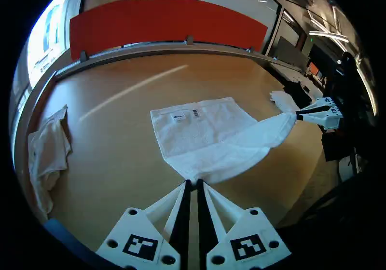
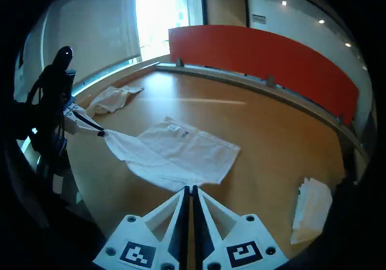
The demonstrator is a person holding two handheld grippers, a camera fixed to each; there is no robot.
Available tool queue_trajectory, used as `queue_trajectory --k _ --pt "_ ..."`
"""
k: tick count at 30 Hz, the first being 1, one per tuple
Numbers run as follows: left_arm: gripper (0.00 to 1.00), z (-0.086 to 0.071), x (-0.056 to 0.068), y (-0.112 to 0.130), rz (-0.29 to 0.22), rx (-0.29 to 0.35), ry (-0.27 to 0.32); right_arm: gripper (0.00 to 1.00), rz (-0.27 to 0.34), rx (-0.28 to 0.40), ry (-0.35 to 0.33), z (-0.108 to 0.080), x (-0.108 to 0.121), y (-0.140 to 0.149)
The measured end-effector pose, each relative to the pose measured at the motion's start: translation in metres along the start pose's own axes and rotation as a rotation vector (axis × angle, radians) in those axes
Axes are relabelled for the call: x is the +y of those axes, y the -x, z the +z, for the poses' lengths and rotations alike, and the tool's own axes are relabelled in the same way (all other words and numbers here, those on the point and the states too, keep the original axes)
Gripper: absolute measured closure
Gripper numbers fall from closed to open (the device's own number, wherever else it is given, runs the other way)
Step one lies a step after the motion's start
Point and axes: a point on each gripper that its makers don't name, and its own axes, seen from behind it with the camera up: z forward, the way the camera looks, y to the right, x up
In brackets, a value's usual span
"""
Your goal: Fold towel
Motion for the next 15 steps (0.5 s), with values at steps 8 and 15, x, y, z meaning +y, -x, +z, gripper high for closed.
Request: queue_trajectory --k 8,15 --pt "0.90 0.007 -0.003 -0.006 0.000 0.000 -0.005 0.96 -0.005 -0.005 -0.001 0.006 0.007 -0.003" --pt "0.90 0.017 -0.013 -0.023 0.013 0.007 -0.014 0.96 -0.019 -0.002 0.001 0.018 0.020 -0.014"
